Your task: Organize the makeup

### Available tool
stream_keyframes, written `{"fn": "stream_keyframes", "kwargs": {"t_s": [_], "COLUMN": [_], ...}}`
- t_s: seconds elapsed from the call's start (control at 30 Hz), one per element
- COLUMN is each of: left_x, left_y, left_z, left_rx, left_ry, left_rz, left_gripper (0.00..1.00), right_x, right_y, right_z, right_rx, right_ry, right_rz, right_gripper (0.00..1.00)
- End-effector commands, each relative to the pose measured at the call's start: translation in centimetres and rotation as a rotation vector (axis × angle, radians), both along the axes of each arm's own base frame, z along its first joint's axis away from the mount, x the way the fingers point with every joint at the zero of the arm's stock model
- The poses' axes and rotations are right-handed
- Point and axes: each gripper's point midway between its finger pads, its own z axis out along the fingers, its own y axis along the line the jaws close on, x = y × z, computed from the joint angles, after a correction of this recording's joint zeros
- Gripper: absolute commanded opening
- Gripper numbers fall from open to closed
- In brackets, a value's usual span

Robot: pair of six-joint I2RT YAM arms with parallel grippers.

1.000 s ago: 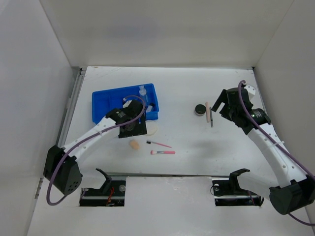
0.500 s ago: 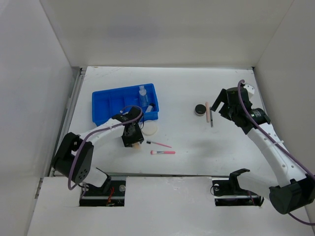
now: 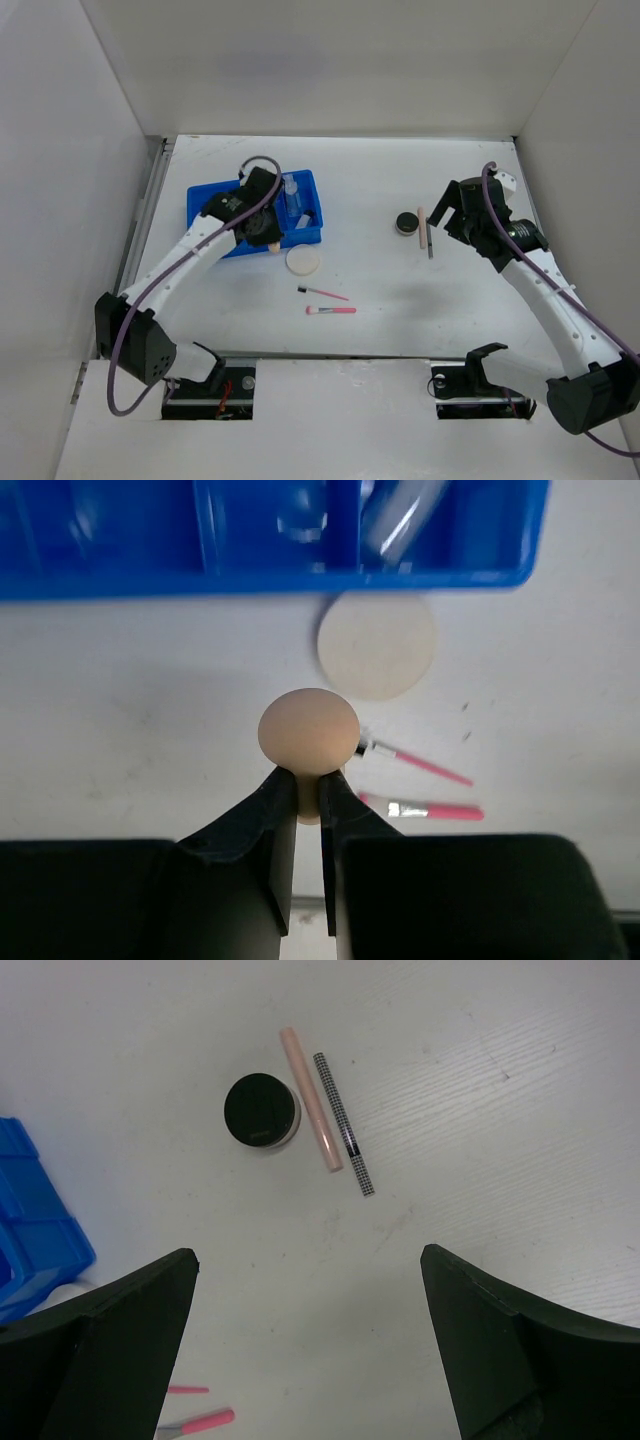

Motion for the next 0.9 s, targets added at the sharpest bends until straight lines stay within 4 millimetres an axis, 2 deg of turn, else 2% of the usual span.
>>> {"fn": "stream_keyframes", "kwargs": {"t_s": [0.0, 0.03, 0.1, 0.13, 0.2, 0.23, 0.27, 0.3, 0.33, 0.37, 0.4, 0.43, 0.47, 0.5, 0.53, 0.57, 0.6, 0.67, 0.7, 0.73, 0.77, 0.8, 0.83, 0.87], "left_x": [2.3, 3.7, 5.5, 7.2, 9.7, 11.2, 12.5, 13.6, 15.1, 15.3, 16.5, 17.0, 17.6, 18.1, 18.2, 18.4, 18.3, 17.7, 16.7, 15.3, 14.4, 13.0, 11.5, 9.9], "left_y": [3.5, 3.4, 3.5, 3.9, 3.7, 3.9, 3.0, 3.2, 2.9, 2.8, 2.4, 2.0, 1.8, 1.5, 1.4, 1.4, 1.4, 1.3, 0.5, 0.3, -0.3, -0.7, -2.6, -3.0], "left_z": [3.9, 4.9, 4.8, 3.7, 3.9, 2.6, 3.0, 2.7, 1.9, 0.5, 1.3, 1.0, 0.2, 1.0, 1.6, 1.6, 2.4, 3.6, 5.3, 4.5, 4.6, 5.5, 5.3, 3.6], "left_rx": [0.125, 0.117, 0.123, 0.142, 0.130, 0.137, 0.115, 0.116, 0.114, 0.126, 0.116, 0.109, 0.114, 0.105, 0.102, 0.103, 0.097, 0.097, 0.083, 0.100, 0.103, 0.099, 0.101, 0.126], "left_ry": [-0.077, -0.108, -0.109, -0.101, -0.130, -0.115, -0.133, -0.134, -0.119, -0.088, -0.114, -0.109, -0.096, -0.110, -0.118, -0.115, -0.131, -0.155, -0.189, -0.165, -0.172, -0.190, -0.194, -0.159], "left_rz": [-0.012, -0.004, 0.013, 0.031, 0.055, 0.074, 0.054, 0.067, 0.058, 0.055, 0.057, 0.052, 0.051, 0.040, 0.041, 0.041, 0.042, 0.019, -0.001, -0.036, -0.067, -0.096, -0.166, -0.194], "left_gripper": [0.06, 0.06, 0.06, 0.06, 0.06, 0.08, 0.10, 0.13, 0.17, 0.22, 0.31, 0.41, 0.47, 0.55, 0.73, 0.80, 0.81, 0.78, 0.75, 0.70, 0.67, 0.61, 0.59, 0.59], "right_x": [0.9, 0.9, 0.9, 0.9, 0.6, 0.6, 0.4, 0.4, 0.2, 0.2, 0.2, 0.1, -0.1, -0.1, -0.2, -0.2, -0.4, -0.4, -0.4, -0.4, -0.4, -0.5, -0.5, -0.5], "right_y": [-0.1, -0.1, -0.1, -0.1, -0.2, -0.2, -0.4, -0.4, -0.6, -0.6, -0.6, -0.7, -0.7, -0.7, -0.8, -0.8, -1.0, -1.0, -1.2, -1.2, -1.2, -1.2, -1.2, -1.2], "right_z": [1.2, 1.2, 1.2, 1.2, 1.4, 1.4, 1.6, 1.6, 1.4, 1.4, 1.4, 1.3, 1.5, 1.5, 1.8, 1.8, 1.9, 1.9, 1.9, 1.9, 1.9, 1.6, 1.6, 1.6], "right_rx": [0.002, 0.002, 0.002, 0.002, 0.002, 0.002, -0.003, -0.003, -0.013, -0.013, -0.013, -0.016, -0.013, -0.013, -0.010, -0.010, -0.016, -0.016, -0.023, -0.023, -0.023, -0.026, -0.026, -0.026], "right_ry": [-0.054, -0.054, -0.054, -0.054, -0.055, -0.055, -0.058, -0.059, -0.052, -0.052, -0.052, -0.042, -0.050, -0.050, -0.059, -0.059, -0.061, -0.061, -0.063, -0.063, -0.063, -0.055, -0.054, -0.054], "right_rz": [-0.007, -0.007, -0.007, -0.007, -0.007, -0.007, -0.014, -0.014, -0.021, -0.022, -0.022, -0.021, -0.022, -0.022, -0.022, -0.022, -0.029, -0.029, -0.037, -0.037, -0.037, -0.036, -0.036, -0.036], "right_gripper": [0.99, 0.99, 0.99, 0.99, 0.99, 0.99, 0.99, 0.99, 0.99, 0.99, 0.99, 0.99, 0.99, 0.99, 0.99, 0.99, 0.99, 0.99, 0.99, 0.99, 0.99, 0.99, 0.99, 0.99]}}
